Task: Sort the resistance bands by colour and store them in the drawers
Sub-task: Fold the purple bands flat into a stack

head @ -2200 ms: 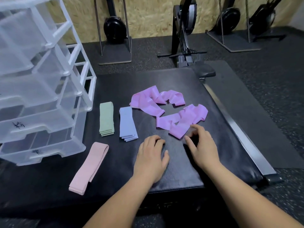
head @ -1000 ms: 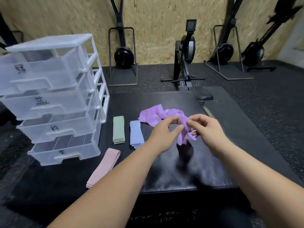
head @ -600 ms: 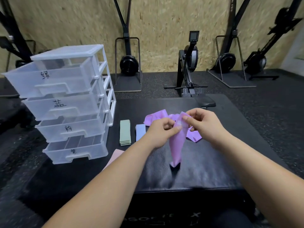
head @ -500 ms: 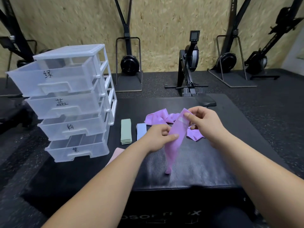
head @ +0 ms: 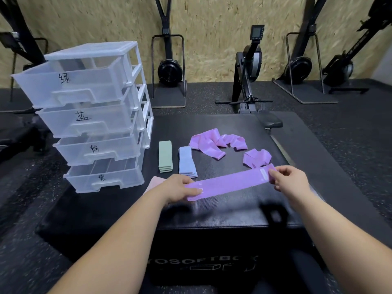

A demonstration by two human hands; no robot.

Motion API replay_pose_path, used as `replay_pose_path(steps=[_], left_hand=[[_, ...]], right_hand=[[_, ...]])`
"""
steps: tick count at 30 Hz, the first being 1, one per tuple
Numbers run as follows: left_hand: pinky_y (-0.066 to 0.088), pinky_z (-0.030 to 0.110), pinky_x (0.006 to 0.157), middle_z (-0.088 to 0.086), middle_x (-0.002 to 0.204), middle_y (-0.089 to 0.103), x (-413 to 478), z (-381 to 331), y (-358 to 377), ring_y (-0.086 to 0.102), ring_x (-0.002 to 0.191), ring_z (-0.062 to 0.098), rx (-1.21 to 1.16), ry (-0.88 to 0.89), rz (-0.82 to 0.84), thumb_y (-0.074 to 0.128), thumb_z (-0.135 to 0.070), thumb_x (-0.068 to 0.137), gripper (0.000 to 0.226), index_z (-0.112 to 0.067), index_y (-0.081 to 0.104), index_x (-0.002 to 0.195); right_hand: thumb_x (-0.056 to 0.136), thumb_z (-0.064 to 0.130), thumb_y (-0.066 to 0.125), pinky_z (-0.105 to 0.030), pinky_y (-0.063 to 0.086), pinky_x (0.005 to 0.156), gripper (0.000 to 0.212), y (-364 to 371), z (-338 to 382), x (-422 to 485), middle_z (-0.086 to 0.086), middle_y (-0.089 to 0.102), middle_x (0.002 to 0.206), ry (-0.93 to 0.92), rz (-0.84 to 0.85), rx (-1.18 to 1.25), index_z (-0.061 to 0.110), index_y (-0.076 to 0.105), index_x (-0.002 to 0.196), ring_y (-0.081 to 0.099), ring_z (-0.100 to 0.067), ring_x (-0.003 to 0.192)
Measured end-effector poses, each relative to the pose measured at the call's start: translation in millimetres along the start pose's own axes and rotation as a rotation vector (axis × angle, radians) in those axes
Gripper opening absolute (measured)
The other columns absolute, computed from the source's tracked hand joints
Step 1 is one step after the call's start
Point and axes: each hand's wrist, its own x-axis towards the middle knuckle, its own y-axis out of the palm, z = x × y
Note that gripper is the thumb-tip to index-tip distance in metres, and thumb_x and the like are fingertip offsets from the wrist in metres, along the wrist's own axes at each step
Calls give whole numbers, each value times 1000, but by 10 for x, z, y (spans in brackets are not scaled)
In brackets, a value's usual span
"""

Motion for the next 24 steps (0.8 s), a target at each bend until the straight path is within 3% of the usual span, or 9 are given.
replay_pose_path(steps=[3,6,10,14,17,20,24], left_hand=[[64,47,89,19,98,79,23,68,116,71,79,24,-179,-34,-75,89,-19,83,16,-13,78,94],[63,50,91,17,96,80,64,125,258,71,76,24,-227,-51,-186,85,-8,85,19,-14,76,101],[57,34,81,-2,95,79,97,166,431,71,82,18,-171,-44,-331,80,-14,89,26,-27,71,109],[50,32,82,-10,90,73,105,194,594,67,90,14,-23,5,-440,71,-18,94,26,-28,64,117],[51,37,87,-12,87,68,103,302,697,63,95,17,115,44,-486,68,-20,93,33,-27,61,124],[49,47,96,-6,102,66,105,400,766,56,108,25,312,67,-515,67,-24,91,41,-27,58,131],[47,47,99,-1,117,55,120,381,815,50,113,26,356,94,-560,66,-22,89,47,-26,57,135]], right_hand=[[85,25,80,-37,51,72,12,-15,-255,-11,1,74,69,2,-23,-107,14,76,82,65,-17,66],[85,28,82,-35,50,74,11,-21,-380,-70,4,76,74,-13,-54,-207,19,76,85,66,-17,69],[90,26,77,-33,46,74,16,-43,-484,-160,11,73,81,-54,-74,-376,26,72,105,69,-16,82],[95,29,69,-38,49,83,26,-54,-624,-229,11,72,94,-90,-85,-481,29,64,121,67,-23,97],[96,29,66,-48,52,95,33,-60,-705,-271,2,73,106,-138,-100,-611,27,60,128,63,-31,108],[94,31,69,-50,50,93,35,-52,-775,-286,0,71,108,-173,-106,-717,25,62,128,59,-32,110],[91,30,70,-51,51,92,36,-27,-789,-276,-5,60,114,-190,-120,-766,26,64,127,57,-33,111]])
